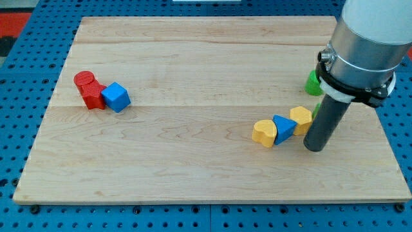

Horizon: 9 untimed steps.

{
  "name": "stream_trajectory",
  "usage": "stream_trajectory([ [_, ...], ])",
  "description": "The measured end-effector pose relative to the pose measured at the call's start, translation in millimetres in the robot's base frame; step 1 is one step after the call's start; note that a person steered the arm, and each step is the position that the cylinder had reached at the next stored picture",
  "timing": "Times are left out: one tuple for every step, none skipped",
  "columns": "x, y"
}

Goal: Slide the blue triangle towards up and left

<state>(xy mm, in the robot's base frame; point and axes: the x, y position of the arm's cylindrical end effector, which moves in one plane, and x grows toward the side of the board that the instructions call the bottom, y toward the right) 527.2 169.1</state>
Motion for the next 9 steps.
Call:
stream_trajectory([
  [-10,-16],
  [-17,-51],
  [-18,-83],
  [-24,-96],
  [-36,-81],
  [-41,-78],
  [-48,-76],
  [-66,-66],
  [-86,-53],
])
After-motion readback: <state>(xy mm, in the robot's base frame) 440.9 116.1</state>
